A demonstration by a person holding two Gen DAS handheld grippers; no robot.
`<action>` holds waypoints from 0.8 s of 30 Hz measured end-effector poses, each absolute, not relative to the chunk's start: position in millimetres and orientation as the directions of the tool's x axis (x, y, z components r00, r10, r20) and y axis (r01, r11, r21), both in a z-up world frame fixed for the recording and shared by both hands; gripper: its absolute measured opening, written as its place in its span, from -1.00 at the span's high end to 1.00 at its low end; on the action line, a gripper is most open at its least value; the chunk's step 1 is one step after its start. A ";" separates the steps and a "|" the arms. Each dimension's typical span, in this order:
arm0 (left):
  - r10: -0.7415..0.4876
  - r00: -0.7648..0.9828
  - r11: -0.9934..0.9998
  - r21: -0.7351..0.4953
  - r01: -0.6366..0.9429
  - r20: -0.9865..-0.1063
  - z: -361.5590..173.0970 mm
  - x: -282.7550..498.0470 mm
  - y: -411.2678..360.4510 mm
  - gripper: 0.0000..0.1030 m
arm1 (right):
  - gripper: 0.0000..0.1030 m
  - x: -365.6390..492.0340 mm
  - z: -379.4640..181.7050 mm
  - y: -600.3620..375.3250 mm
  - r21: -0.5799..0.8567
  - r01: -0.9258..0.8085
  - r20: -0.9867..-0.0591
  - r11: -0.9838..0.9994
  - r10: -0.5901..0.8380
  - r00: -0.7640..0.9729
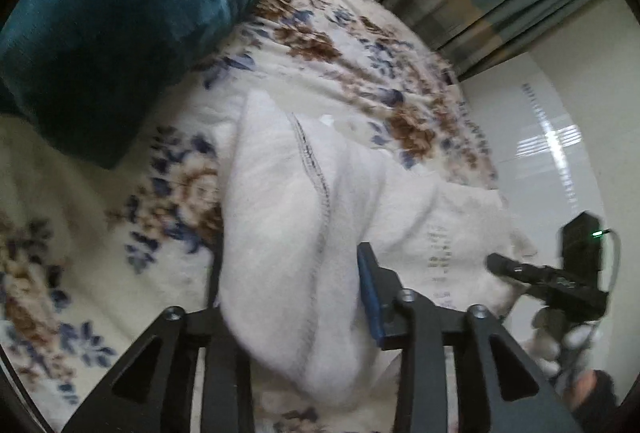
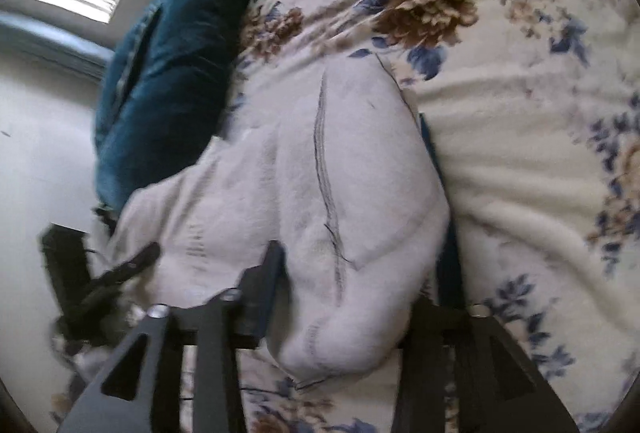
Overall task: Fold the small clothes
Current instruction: 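Lower the folded shirt onto the white garment stack and open both grippers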
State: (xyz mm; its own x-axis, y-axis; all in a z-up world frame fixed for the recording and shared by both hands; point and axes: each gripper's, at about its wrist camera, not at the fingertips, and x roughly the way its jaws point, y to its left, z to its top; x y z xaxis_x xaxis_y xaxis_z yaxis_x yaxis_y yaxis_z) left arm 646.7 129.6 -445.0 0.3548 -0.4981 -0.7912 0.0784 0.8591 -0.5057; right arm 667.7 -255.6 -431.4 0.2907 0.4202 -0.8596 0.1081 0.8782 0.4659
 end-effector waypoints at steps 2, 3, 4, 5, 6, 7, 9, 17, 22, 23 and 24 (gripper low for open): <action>-0.403 0.398 0.909 -0.412 0.065 -0.824 -432.8 641.2 125.8 0.25 | -0.49 664.9 -423.1 -248.9 0.345 0.117 -0.909 0.931 0.301 0.287; -0.359 0.424 0.927 -0.369 0.062 -0.831 -426.6 638.1 123.6 0.24 | -0.60 662.3 -418.2 -246.7 0.305 0.125 -0.920 0.944 0.257 0.296; -0.323 0.450 0.940 -0.336 0.054 -0.833 -423.7 641.0 121.0 0.08 | -0.80 659.1 -413.0 -244.4 0.256 0.134 -0.929 0.957 0.206 0.306; -0.275 0.477 0.956 -0.289 0.046 -0.835 -417.3 638.8 118.5 -0.38 | -0.99 654.1 -407.0 -241.0 0.197 0.145 -0.936 0.970 0.142 0.322; -0.237 0.495 0.967 -0.250 0.042 -0.836 -412.7 636.6 115.9 -0.67 | -1.00 647.8 -401.3 -236.3 0.131 0.153 -0.938 0.979 0.073 0.338; -0.216 0.506 0.973 -0.228 0.038 -0.835 -410.2 635.9 114.4 -1.00 | -1.00 642.0 -397.1 -232.0 0.079 0.158 -0.938 0.984 0.020 0.347; -0.172 0.524 0.983 -0.180 0.036 -0.834 -404.3 629.7 107.0 -1.00 | -1.00 627.6 -389.2 -221.1 -0.019 0.163 -0.929 0.986 -0.078 0.362; -0.025 0.516 0.997 0.014 0.071 -0.856 -383.1 589.7 73.2 -1.00 | -1.00 565.1 -358.0 -195.0 -0.123 0.188 -0.898 0.974 -0.190 0.397; -0.024 0.527 0.998 0.010 0.061 -0.850 -346.2 545.5 66.3 -1.00 | -1.00 515.6 -304.0 -182.0 -0.163 0.214 -0.853 0.963 -0.246 0.460; -0.025 0.531 0.998 0.011 0.064 -0.847 -338.3 536.5 65.3 -1.00 | -1.00 506.3 -293.3 -180.1 -0.166 0.216 -0.847 0.962 -0.252 0.469; -0.025 0.538 0.998 0.014 0.069 -0.843 -326.5 522.7 63.9 -1.00 | -1.00 495.5 -281.0 -178.4 -0.172 0.219 -0.838 0.960 -0.260 0.480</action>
